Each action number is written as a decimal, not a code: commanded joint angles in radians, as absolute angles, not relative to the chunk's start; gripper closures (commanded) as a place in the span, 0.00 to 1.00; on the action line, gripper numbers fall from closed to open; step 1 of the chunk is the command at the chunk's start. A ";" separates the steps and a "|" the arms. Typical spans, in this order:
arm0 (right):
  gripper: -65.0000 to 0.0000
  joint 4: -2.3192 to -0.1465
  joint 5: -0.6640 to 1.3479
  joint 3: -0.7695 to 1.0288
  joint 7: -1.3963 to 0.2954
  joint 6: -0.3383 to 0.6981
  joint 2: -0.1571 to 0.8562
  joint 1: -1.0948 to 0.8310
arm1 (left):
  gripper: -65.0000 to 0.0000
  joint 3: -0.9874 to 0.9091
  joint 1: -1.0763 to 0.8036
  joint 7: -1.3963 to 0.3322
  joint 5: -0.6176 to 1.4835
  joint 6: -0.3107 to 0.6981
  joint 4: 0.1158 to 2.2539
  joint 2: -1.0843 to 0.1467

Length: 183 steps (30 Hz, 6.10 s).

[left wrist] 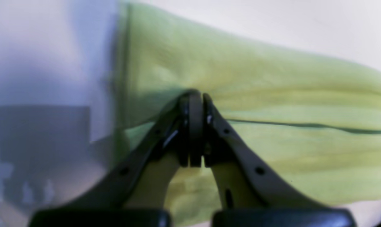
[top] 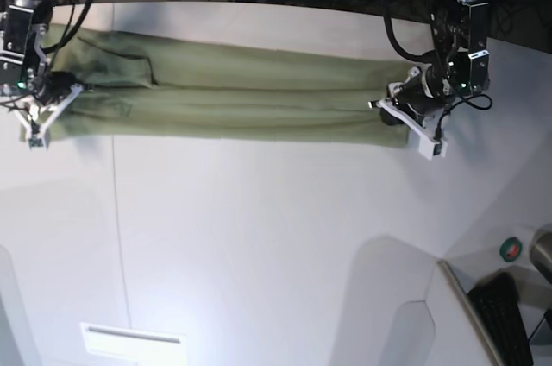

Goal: Layout the t-shirt on the table in an organized manner, then fold the t-shirt properly
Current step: 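Regrasp the strip end with the left gripper, then fold the strip end held by the left gripper toward the right gripper, then lay the folded end down and release both grippers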

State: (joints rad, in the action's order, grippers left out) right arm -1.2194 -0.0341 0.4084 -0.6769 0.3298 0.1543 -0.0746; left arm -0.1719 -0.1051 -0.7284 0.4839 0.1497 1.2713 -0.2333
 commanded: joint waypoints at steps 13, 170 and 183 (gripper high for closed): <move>1.00 -1.254 -0.025 0.278 -0.700 0.332 0.137 -0.041 | 1.00 -0.176 0.015 -0.753 0.440 0.108 1.334 -0.239; 1.00 -1.696 -0.021 0.274 -0.826 0.338 0.128 -0.142 | 1.00 0.305 -0.013 -0.840 0.472 -0.010 1.489 -0.002; 1.00 -1.696 -0.021 0.274 -0.826 0.338 0.128 -0.142 | 1.00 0.305 -0.013 -0.843 0.472 -0.010 1.489 -0.002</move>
